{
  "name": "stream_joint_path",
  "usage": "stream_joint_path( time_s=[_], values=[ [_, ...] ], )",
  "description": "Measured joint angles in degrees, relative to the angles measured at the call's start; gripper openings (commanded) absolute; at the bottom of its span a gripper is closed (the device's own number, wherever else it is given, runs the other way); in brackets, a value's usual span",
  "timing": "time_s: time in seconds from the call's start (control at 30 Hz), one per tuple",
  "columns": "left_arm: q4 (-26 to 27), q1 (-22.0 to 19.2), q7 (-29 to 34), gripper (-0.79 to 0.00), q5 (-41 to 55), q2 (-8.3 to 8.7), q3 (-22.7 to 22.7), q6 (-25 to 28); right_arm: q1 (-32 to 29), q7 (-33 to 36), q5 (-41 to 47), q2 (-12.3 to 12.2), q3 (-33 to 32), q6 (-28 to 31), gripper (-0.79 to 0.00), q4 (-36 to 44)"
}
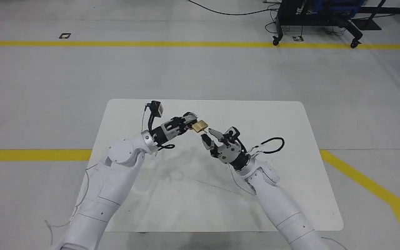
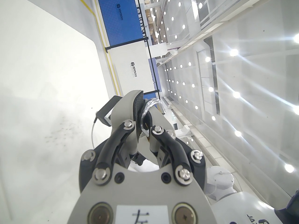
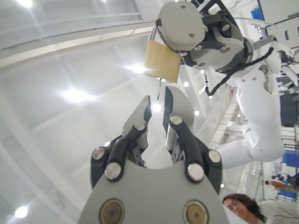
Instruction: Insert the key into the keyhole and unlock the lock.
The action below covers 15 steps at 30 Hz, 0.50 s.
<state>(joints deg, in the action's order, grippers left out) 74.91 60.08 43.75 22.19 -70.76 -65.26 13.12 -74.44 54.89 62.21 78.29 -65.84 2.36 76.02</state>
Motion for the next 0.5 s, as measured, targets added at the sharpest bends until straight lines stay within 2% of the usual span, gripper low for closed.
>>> stream_joint_path(
  time_s=[0.1, 0.27, 0.37, 0.5],
  values=[
    [0.34, 0.1, -1.01, -0.785, -2.21, 0.07, 0.15, -0.18, -2.96, -2.6, -6.3, -0.89, -3.12, 5.62, 0.0, 4.13],
    [1.4, -0.07, -2.34, -0.785, -10.11, 0.17, 1.95, -0.73, -10.91, -8.18, -15.85, -2.61, -11.82, 15.24, 0.0, 14.4],
    [2.1, -0.42, -1.12, -0.785, -14.96, 0.07, 4.27, -1.37, -16.27, -13.1, -19.57, -3.3, -17.92, 20.22, 0.0, 20.45],
    [2.29, -1.68, 0.48, -0.785, -22.6, -0.36, 8.71, -2.64, -22.05, -17.32, -23.19, -3.8, -23.98, 24.04, 0.0, 26.77]
  ],
)
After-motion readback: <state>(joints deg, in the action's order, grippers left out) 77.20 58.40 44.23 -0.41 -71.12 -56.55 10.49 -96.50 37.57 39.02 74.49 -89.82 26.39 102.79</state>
